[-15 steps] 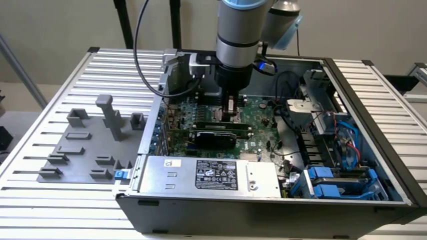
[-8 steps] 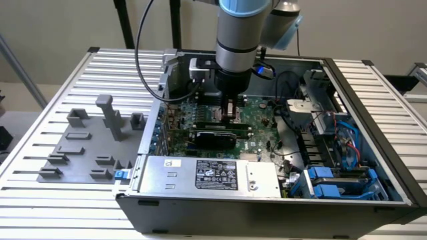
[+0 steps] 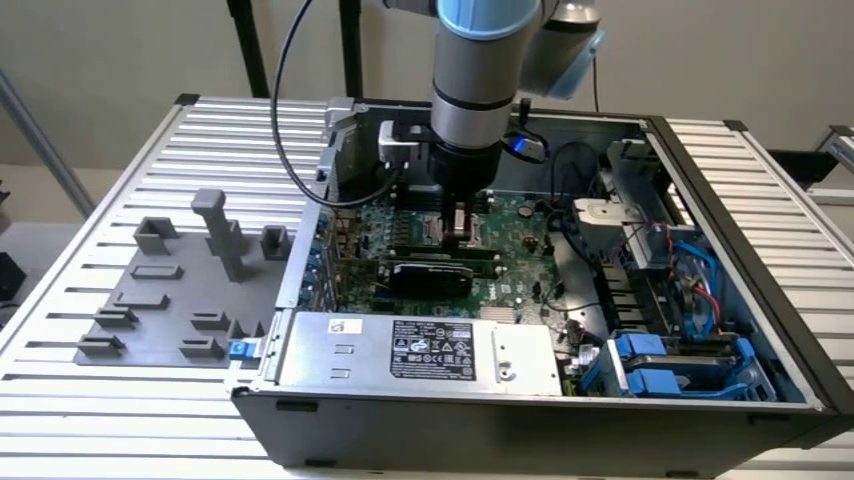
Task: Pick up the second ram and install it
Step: 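Press down the second ram until it locks into place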
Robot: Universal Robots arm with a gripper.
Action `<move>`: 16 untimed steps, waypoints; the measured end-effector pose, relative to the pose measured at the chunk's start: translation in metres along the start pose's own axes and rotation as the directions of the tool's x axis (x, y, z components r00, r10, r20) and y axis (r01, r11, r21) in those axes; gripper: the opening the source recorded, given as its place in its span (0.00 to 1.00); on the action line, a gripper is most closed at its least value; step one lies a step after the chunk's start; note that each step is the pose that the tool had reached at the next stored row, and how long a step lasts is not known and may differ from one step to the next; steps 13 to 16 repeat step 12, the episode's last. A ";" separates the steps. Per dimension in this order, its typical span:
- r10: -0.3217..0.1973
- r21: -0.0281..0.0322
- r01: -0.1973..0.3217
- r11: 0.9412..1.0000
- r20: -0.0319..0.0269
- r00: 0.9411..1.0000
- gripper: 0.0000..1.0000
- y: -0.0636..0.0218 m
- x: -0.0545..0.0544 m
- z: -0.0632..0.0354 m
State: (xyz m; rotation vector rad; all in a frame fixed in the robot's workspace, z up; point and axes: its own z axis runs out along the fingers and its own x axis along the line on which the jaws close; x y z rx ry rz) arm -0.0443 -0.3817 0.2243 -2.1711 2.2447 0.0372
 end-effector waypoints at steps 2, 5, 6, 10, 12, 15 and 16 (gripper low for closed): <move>0.000 0.000 0.000 1.000 0.003 1.000 0.00 -0.0001 -0.001 -0.0064; 0.000 -0.002 0.000 1.000 0.002 1.000 0.00 -0.0001 -0.001 -0.0190; 0.000 -0.002 0.000 1.000 0.002 1.000 0.00 -0.0001 -0.001 -0.0198; 0.000 -0.002 0.000 1.000 0.002 1.000 0.00 -0.0002 -0.001 -0.0198; 0.000 -0.002 0.000 1.000 0.002 1.000 0.00 -0.0001 -0.001 -0.0198; 0.000 -0.002 0.000 1.000 0.002 1.000 0.00 -0.0001 -0.001 -0.0198; 0.000 -0.002 0.000 1.000 0.002 1.000 0.00 -0.0001 -0.001 -0.0198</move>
